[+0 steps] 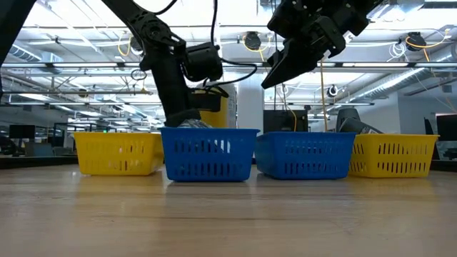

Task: Pick & Place Travel size toiletries
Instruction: Put the white toothpaste into the left yellow bin

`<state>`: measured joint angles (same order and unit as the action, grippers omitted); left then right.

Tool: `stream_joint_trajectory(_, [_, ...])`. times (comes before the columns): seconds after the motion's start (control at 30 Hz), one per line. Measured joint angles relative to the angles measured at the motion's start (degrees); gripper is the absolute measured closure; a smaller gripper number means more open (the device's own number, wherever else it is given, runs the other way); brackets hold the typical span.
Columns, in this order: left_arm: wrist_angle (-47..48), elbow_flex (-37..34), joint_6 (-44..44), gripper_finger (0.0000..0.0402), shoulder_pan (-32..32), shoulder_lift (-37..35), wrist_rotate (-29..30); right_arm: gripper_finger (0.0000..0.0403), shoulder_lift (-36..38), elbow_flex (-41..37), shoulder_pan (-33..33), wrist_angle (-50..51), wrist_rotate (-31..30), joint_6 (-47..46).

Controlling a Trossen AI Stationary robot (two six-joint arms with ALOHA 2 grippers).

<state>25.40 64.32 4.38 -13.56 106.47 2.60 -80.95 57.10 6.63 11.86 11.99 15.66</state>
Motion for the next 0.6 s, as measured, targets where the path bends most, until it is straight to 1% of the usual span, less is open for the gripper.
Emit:
stream_joint_trajectory(0.33, [2.11, 3.18, 0.08, 0.0401, 0.11, -1.35, 0.51, 0.0352, 0.00, 0.00, 0.00, 0.57, 0.00, 0.02])
stream_joint_trajectory(0.43, [2.15, 3.31, 0.71, 0.0400, 0.07, -2.10, -1.84, 0.0351, 0.00, 0.00, 0.00, 0.54, 0.00, 0.02])
stream_joint_trajectory(0.6, [3.50, 3.29, 1.52, 0.0387, 0.10, -2.54, -5.16, 0.0353, 0.00, -0.03, 0.04, 0.87, 0.02, 0.02])
